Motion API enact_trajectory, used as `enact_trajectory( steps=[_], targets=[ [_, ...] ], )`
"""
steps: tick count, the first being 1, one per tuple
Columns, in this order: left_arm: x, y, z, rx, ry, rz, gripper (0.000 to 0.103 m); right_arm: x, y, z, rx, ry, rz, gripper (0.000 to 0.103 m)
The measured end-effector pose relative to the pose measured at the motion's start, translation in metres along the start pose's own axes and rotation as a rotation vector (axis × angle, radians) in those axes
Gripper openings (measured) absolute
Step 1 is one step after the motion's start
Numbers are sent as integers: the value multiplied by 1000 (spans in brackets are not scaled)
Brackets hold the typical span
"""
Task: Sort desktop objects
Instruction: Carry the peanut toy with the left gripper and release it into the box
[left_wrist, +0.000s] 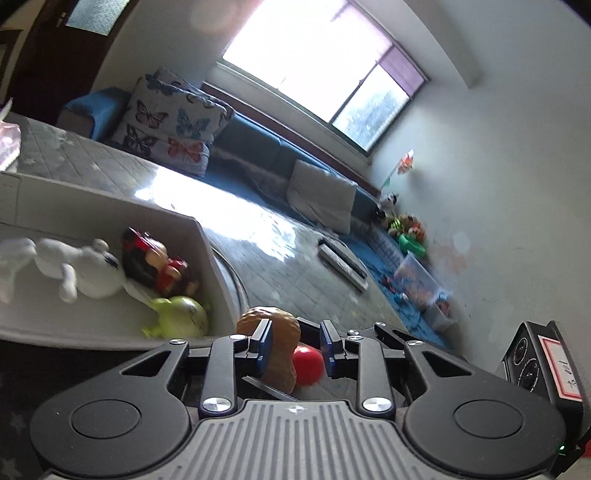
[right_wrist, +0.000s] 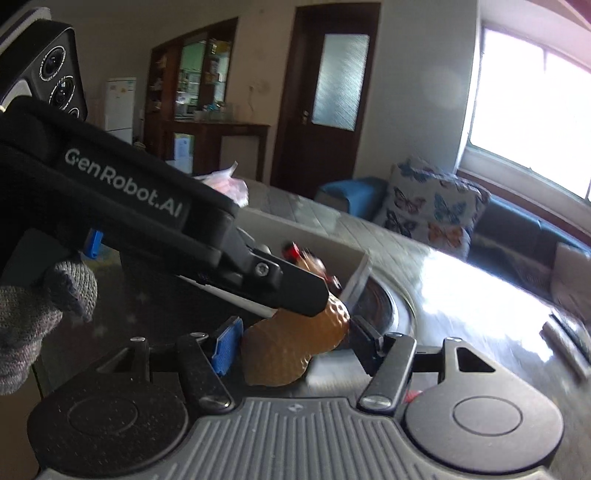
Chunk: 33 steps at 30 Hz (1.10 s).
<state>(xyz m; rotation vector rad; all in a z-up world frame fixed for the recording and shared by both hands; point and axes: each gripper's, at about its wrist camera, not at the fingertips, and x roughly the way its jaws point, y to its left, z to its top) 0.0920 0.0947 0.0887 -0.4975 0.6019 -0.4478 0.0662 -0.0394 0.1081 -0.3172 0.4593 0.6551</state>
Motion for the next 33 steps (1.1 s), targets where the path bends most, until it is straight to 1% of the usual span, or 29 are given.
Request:
enact_trajectory(
  steps=[5,11,16,19,24,28,30,33],
  targets=[
    [-8,26,21,-26,-48,37,30,28,11,26,-36,-21,37,63],
    [-1,58,44,-69,-57,88,30,62,13,41,-41,-12,54,63],
    [13,81,47,-96,-28,110,30,87,14,43,-42,19,70,63],
    [23,92,47,-113,-2,123,30,101,15,39,-47,56,85,63],
    [39,110,41,-141,48,167,30,120,13,35,-50,115,101,63],
    [44,117,37,-158,68,181,30,132,10,30,-33,158,118,63],
    [45,119,37,-162,71,185,30,134,5,30,-2,166,131,63],
    [45,122,36,-175,75,193,30,137,5,29,23,183,126,64]
  ],
)
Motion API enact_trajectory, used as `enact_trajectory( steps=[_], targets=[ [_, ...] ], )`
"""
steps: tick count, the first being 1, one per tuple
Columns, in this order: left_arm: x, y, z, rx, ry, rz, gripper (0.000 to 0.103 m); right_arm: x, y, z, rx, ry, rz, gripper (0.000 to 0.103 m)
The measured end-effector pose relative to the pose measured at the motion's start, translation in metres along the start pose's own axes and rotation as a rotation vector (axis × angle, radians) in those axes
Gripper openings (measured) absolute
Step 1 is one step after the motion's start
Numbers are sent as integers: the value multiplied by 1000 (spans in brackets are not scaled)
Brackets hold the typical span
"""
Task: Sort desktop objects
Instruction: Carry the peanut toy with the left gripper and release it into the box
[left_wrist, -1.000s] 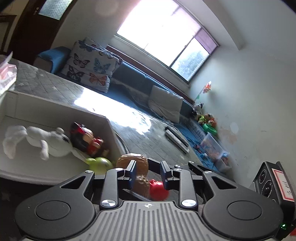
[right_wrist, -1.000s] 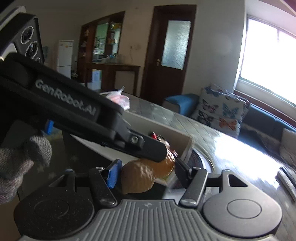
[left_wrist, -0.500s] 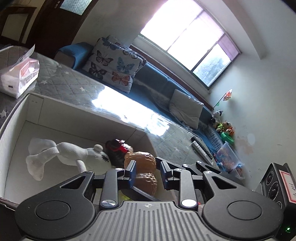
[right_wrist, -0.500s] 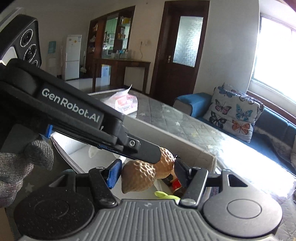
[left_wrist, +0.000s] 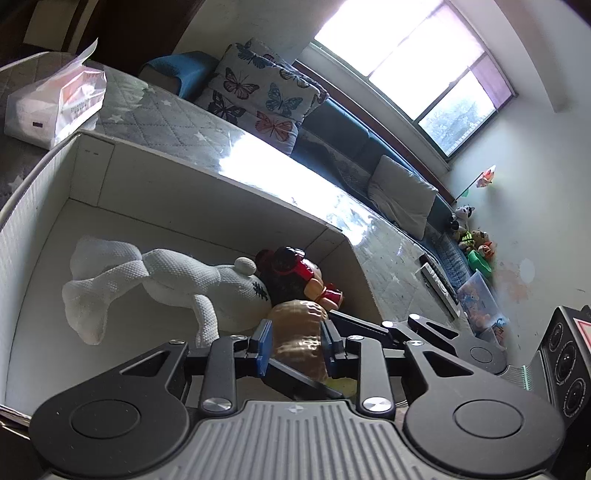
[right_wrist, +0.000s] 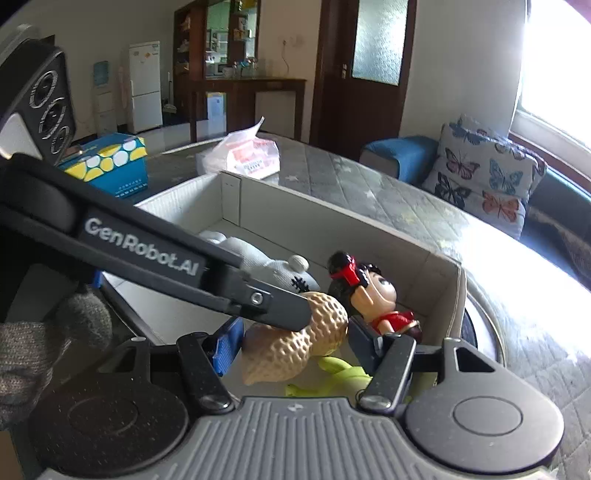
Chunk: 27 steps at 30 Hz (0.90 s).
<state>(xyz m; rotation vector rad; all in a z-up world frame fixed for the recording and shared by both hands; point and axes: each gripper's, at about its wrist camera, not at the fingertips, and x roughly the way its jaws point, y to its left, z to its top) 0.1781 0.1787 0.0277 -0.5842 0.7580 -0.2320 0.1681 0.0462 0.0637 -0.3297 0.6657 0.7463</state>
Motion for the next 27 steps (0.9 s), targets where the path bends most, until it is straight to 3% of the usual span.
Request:
enact_trajectory(
  steps=[16,27],
  targets=[
    [-23,-6,-8,-18,-41,-8,30,-20,-2,-9,37,-49,-20,66],
    [-49,-40,-36,49,-62,-23,31,-80,4,-35,61,-147,-75,84]
  ],
)
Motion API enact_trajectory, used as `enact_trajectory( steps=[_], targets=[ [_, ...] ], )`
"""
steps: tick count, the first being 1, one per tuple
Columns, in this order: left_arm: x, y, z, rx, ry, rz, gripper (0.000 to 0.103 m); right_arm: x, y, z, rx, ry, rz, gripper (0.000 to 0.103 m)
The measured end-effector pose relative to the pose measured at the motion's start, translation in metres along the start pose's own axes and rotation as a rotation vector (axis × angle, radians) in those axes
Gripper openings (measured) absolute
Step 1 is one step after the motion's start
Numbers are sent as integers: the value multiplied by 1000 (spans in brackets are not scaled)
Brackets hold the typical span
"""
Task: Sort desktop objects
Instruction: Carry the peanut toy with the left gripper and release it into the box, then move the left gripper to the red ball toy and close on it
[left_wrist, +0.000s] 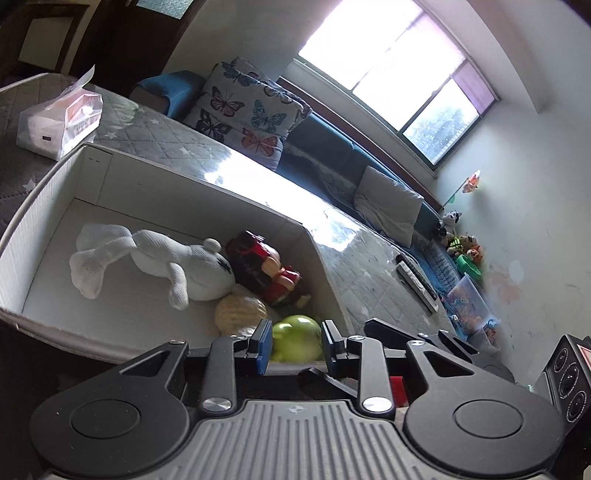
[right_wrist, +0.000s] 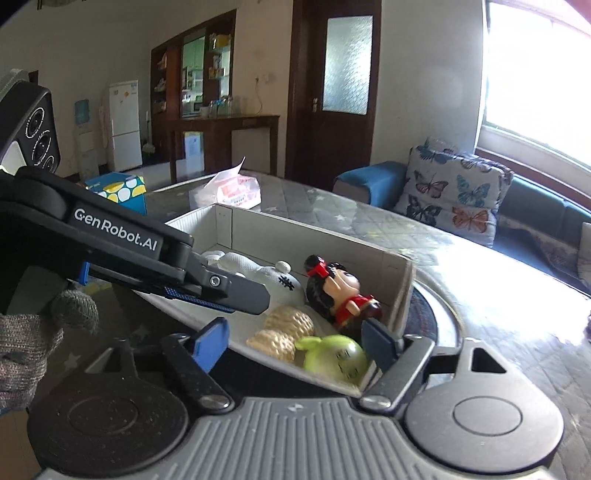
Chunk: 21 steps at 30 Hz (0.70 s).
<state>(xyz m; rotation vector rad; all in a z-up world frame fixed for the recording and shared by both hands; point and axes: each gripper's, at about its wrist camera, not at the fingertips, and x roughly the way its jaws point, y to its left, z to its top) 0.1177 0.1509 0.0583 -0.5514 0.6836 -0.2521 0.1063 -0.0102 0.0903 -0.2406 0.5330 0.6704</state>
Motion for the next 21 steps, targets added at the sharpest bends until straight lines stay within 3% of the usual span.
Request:
enact_trajectory(
  steps=[6,21],
  targets=[
    [-5,-21,-23,32,17,-23,32,-31,-8,-20,29,-15,-37,94],
    [35,-60,-72,80,169,-63,32,-66,-54,-87,148,67,-160,96]
  ],
)
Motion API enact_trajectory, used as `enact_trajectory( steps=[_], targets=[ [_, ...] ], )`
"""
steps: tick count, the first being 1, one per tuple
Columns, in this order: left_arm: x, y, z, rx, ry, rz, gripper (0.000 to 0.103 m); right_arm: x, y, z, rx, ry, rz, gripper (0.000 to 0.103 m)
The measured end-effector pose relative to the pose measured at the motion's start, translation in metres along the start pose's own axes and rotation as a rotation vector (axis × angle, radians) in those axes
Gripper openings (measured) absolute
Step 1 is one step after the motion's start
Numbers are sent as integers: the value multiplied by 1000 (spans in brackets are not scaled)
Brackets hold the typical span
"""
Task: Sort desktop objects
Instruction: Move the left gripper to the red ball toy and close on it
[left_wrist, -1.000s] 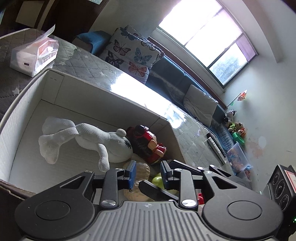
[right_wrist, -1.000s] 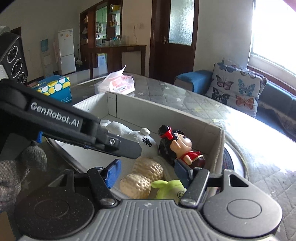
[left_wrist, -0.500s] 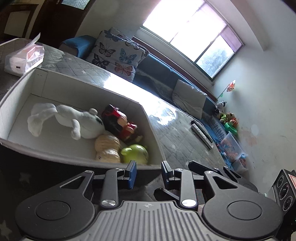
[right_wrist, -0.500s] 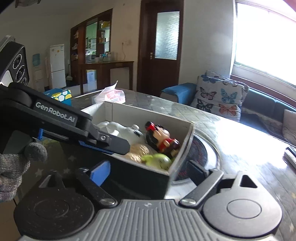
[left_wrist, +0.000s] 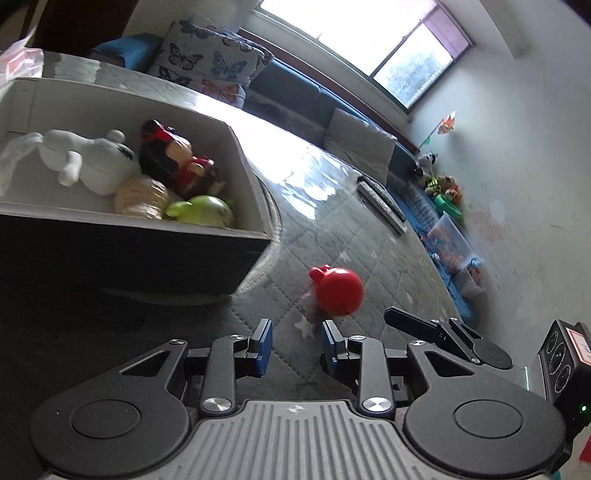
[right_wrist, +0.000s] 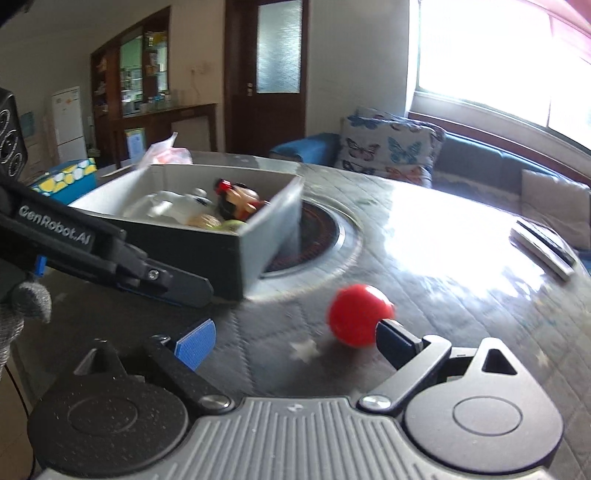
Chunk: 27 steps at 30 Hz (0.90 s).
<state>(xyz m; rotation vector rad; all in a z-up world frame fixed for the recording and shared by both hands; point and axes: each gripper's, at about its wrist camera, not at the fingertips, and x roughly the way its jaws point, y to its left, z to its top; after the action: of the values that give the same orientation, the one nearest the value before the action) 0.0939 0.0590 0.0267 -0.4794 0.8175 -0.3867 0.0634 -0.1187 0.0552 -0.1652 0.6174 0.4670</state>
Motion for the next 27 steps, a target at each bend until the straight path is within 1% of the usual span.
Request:
enact_trajectory(
  steps=[9,13,21,27],
  targets=[
    [27,-19,1,40,45,-23,32,2,-17,-14,36,13,-25,96],
    [34,-23,5,44,36,-28,33,5,-22,-14,52,14,-26,96],
    [50,-26,19,-16,32,-36,33,17,-31,-11,91,12,-20,96],
    [63,-35,27,2,22,-11,33,28,-38,-8,110,11,-16,95]
  ],
)
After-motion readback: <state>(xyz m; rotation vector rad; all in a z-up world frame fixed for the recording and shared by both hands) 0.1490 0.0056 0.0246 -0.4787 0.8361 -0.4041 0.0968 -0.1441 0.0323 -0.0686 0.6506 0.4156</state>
